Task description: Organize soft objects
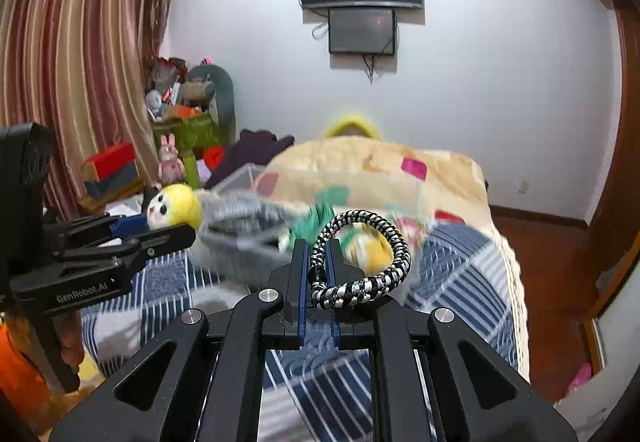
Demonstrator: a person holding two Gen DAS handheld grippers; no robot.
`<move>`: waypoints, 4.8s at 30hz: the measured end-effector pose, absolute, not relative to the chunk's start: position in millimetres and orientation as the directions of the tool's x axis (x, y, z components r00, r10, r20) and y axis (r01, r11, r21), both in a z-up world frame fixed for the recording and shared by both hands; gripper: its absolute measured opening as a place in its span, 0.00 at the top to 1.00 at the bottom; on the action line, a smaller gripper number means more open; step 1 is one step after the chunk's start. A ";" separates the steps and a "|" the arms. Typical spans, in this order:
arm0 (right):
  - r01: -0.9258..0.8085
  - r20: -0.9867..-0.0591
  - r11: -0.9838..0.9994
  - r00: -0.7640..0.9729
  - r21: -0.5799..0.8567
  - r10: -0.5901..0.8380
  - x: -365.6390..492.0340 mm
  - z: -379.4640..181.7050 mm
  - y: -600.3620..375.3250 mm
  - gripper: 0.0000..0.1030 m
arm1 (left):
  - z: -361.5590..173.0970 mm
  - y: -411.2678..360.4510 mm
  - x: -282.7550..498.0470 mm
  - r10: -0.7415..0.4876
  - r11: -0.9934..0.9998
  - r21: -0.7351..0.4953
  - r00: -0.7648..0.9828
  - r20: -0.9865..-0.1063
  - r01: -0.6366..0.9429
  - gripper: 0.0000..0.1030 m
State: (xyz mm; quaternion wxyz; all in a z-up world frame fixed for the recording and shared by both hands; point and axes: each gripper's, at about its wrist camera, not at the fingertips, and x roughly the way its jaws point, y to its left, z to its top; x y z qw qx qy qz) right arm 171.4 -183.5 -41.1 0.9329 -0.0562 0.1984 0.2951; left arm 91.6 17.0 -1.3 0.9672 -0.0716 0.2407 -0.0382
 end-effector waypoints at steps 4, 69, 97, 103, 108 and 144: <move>-0.583 -0.389 0.813 0.745 0.016 0.542 184.4 -30.4 -169.2 0.92 | -0.9 34.4 109.0 -0.074 0.986 -0.169 0.874 -0.480 -0.010 0.57; -0.458 -0.244 0.887 0.868 -0.056 0.433 123.3 -28.9 -185.1 0.17 | 27.2 1.7 24.1 -0.039 0.997 -0.075 0.959 -0.282 0.018 0.00; -0.459 -0.242 0.888 0.866 -0.040 0.437 112.8 -33.6 -189.7 0.16 | 19.6 -2.7 22.0 -0.027 0.998 -0.069 0.960 -0.279 0.008 0.00; -0.458 -0.238 0.888 0.867 -0.037 0.437 111.4 -32.2 -190.3 0.16 | 21.0 -5.6 22.3 -0.029 0.998 -0.065 0.961 -0.276 0.011 0.00; -0.458 -0.237 0.888 0.867 -0.037 0.437 110.8 -32.0 -189.8 0.16 | 21.2 -5.4 21.8 -0.028 0.998 -0.066 0.961 -0.275 0.011 0.00; -0.458 -0.250 0.888 0.864 -0.030 0.437 108.2 -30.6 -185.5 0.16 | 18.5 -9.3 25.5 -0.062 0.995 -0.092 0.949 -0.308 0.035 0.00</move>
